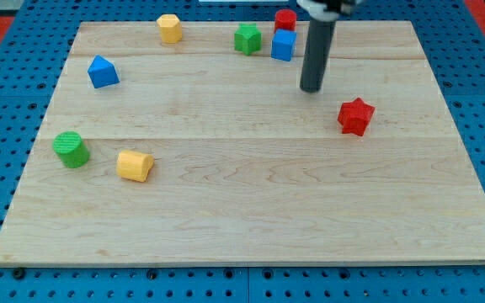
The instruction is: Place the green star towards the left side of the blue cube
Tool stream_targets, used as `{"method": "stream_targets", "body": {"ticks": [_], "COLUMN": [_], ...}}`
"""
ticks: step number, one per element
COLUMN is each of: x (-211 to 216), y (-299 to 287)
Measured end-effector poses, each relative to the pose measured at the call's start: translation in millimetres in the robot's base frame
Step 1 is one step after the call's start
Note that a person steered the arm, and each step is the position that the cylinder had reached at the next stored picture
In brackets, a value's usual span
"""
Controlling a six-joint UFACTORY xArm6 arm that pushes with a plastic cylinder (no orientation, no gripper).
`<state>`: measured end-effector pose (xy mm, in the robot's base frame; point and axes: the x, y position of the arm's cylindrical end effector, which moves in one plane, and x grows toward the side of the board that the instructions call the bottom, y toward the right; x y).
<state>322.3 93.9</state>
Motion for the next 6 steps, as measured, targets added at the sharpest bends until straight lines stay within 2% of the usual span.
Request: {"method": "stream_targets", "body": {"ticks": [1, 2, 3, 4, 5, 6], "x": [-46.2, -43.2, -26.4, -73.8, -129.4, -111.8], "y": [-25.2, -48.7, -170.6, -187.1, -92.3, -128.1]}}
